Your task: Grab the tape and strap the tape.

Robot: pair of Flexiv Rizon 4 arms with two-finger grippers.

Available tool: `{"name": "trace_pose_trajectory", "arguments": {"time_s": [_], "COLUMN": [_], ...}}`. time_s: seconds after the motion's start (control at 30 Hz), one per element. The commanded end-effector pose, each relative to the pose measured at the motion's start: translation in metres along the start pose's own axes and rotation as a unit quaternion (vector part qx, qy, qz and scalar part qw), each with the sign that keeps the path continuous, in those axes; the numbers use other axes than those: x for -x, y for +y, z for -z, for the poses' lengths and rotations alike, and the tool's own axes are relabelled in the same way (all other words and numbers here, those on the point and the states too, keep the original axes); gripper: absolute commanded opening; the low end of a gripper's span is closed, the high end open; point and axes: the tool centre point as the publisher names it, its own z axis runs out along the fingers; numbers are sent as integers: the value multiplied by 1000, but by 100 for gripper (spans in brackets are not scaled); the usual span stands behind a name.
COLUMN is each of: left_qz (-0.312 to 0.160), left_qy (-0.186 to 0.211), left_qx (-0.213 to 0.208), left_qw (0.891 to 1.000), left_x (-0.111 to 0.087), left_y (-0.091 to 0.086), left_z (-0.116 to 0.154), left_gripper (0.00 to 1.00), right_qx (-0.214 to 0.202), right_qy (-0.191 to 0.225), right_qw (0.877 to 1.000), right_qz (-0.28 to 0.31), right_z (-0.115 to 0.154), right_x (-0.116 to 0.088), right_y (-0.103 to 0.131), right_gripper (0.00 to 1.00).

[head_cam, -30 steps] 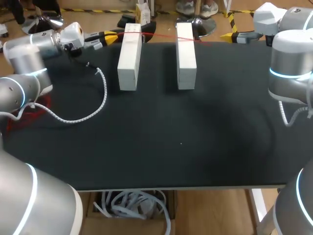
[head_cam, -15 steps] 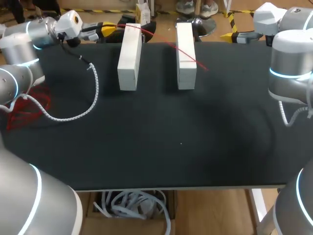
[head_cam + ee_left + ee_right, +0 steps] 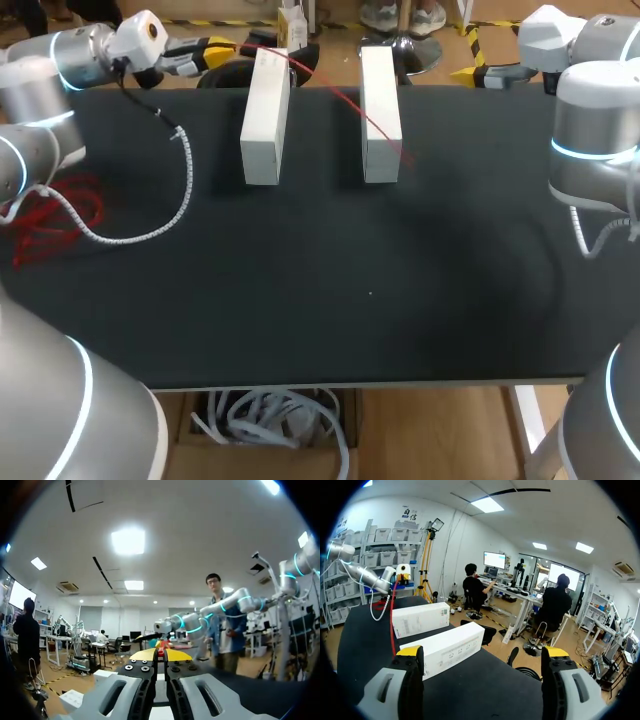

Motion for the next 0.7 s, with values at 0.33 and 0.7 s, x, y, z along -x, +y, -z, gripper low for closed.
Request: {"name": "trace_pose_trajectory", "arguments": {"time_s": [0.33, 0.7], "left_qz": [19, 12], "left_qy": [-149, -143], "left_qx": [59, 43], "left_qw": [987, 989], "left_x": [-18, -20], "left_y": [-13, -15], "left_z": [-5, -10], "left_gripper": [0, 0], "right_qx": [-1, -1], "right_qy": [1, 1], "right_qw": [1000, 1000], "right_qz": [0, 0], "right_z": [0, 0], "right_x": [0, 0], "right_y": [0, 0], "right_gripper": [100, 100]}}
